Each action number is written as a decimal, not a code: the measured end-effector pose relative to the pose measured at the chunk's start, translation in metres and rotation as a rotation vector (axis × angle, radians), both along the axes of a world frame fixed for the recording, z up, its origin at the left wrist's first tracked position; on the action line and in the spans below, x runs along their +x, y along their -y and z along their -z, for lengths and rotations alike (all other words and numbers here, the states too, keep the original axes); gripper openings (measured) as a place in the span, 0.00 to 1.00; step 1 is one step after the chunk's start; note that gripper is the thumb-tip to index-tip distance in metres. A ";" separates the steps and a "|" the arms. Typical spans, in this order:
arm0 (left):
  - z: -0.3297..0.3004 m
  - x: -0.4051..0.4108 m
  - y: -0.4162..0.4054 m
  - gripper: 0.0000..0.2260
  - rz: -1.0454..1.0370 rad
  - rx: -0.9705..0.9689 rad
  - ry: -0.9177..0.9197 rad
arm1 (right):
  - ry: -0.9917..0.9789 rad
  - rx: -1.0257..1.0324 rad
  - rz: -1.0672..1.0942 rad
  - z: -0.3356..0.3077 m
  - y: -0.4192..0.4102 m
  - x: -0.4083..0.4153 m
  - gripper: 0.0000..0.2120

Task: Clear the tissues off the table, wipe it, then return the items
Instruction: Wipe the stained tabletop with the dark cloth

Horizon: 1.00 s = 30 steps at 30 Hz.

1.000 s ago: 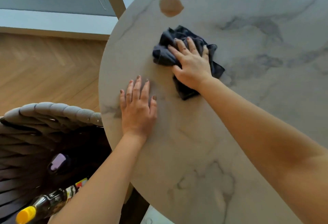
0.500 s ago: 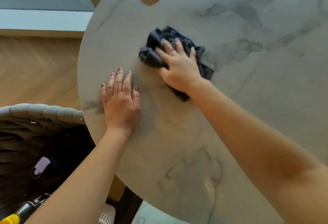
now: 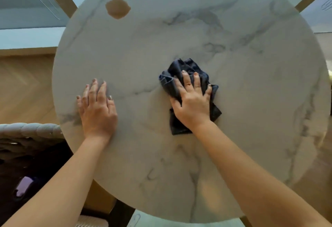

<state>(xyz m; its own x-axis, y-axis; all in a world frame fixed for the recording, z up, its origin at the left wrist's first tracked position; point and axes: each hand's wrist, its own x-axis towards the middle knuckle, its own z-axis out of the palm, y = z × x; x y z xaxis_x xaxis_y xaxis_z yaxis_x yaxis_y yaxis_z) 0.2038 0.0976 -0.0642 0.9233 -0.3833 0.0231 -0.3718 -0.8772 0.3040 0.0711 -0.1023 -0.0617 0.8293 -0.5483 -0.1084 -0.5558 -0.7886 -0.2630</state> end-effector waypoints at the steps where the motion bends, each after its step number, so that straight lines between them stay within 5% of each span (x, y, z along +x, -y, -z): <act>1: 0.000 0.000 0.000 0.24 0.000 0.007 -0.007 | 0.039 0.005 -0.105 -0.001 -0.020 -0.002 0.28; 5: -0.002 0.000 -0.002 0.24 0.006 0.013 -0.003 | 0.092 0.010 -0.434 -0.001 -0.048 -0.070 0.28; 9: -0.002 0.001 -0.001 0.24 0.002 0.008 -0.004 | -0.018 -0.065 -0.091 -0.001 0.015 -0.105 0.30; 13: -0.001 0.002 -0.001 0.24 -0.003 0.016 -0.012 | -0.090 0.010 0.168 -0.008 0.067 -0.044 0.27; 25: -0.026 0.020 0.004 0.21 -0.050 -0.336 0.014 | -0.052 0.157 -0.288 -0.012 -0.053 0.136 0.30; 28: -0.044 0.024 0.033 0.18 0.021 -0.477 0.089 | 0.000 0.359 -0.239 -0.020 -0.048 0.178 0.30; 30: -0.053 0.027 0.061 0.18 0.024 -0.596 0.069 | 0.051 0.728 -0.198 -0.029 -0.035 0.201 0.33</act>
